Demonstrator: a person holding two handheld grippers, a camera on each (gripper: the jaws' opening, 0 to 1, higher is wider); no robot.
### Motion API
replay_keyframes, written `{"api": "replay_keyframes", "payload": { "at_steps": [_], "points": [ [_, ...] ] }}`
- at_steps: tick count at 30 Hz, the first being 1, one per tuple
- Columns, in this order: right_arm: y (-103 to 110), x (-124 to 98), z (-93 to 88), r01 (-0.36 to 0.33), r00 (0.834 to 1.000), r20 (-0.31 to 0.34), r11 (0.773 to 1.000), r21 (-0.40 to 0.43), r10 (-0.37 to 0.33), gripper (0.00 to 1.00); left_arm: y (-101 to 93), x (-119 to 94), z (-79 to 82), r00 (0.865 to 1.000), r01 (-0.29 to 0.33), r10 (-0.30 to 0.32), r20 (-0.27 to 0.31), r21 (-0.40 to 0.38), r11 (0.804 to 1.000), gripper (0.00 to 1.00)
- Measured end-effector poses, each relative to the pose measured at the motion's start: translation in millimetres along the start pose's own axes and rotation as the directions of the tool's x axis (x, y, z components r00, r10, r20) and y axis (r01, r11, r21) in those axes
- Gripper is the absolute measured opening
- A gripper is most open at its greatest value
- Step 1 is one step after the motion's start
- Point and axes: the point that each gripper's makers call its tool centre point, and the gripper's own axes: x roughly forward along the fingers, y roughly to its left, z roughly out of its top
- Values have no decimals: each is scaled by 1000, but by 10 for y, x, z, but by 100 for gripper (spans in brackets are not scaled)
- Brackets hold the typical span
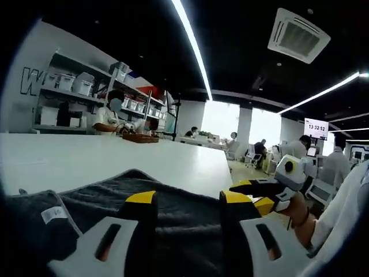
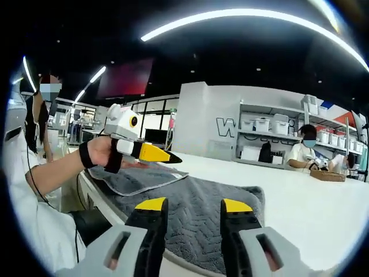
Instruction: Open the folded towel by lifting each exposed corner and separating the folded layers until the towel lies flat within the target outline without major curled edges
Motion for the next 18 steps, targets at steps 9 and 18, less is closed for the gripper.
{"api": "replay_keyframes", "payload": {
  "at_steps": [9,18],
  "points": [
    [149,36,66,-45,999,5,999,2,45,31,-69,-265,1,999,-21,21,40,-1,1000,43],
    [368,104,226,-121,992,19,992,-23,121,34,-201,-538,-39,997,-41,39,68,26,999,43]
  ]
}}
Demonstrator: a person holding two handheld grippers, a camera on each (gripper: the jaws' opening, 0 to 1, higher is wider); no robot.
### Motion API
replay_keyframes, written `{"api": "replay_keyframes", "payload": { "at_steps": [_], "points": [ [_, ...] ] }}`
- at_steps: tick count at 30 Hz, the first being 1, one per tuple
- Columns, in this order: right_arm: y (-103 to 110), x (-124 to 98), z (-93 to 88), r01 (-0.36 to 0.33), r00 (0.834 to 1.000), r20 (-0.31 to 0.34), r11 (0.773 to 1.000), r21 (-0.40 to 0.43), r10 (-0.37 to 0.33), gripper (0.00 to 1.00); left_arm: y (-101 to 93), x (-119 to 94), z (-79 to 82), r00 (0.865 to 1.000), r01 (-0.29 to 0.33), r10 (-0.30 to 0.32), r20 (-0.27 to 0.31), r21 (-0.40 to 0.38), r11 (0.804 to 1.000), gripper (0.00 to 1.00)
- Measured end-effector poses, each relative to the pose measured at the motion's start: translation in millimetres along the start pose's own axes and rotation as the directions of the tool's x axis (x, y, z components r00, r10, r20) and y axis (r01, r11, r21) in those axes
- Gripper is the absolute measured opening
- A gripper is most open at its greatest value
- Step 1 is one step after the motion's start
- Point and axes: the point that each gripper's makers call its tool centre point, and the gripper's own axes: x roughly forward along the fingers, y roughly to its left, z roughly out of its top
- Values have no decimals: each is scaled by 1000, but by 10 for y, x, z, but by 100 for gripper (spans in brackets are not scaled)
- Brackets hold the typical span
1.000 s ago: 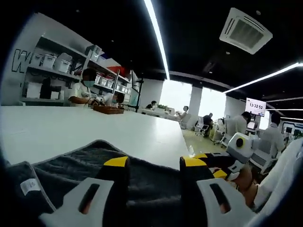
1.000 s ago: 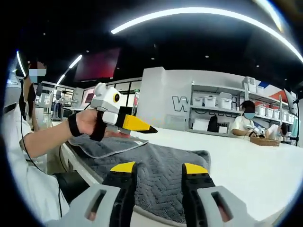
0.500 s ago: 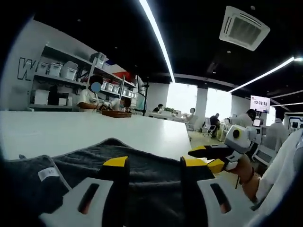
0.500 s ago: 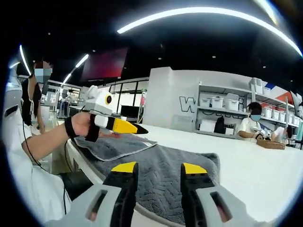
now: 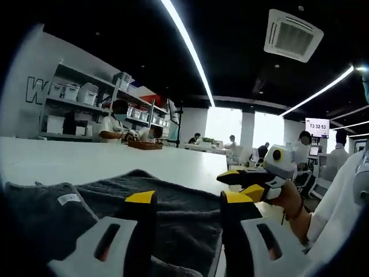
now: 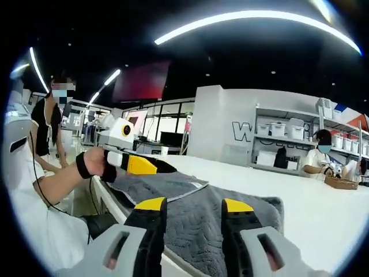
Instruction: Open the folded towel by lifting each exposed corner and separating the folded layers until the towel lies flat within the target outline without major curled edges
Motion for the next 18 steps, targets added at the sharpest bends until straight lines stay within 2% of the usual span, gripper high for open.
{"api": "replay_keyframes", "payload": {
  "at_steps": [1,4,8,18],
  "points": [
    [19,8,5,-6,1000,-6,1000,-2,6,34,3,-41,-16,1000,-9,10,-16,46,999,43],
    [57,23,34,-14,1000,-4,1000,-11,14,34,6,-109,-70,998,-32,35,-49,61,998,44],
    [96,45,61,-26,1000,2,1000,-16,26,34,-85,-231,-76,998,-20,24,-51,85,996,44],
    [136,57,26,-39,999,-10,999,-19,39,34,-121,-408,-125,995,-60,70,-66,142,988,44]
  ]
}}
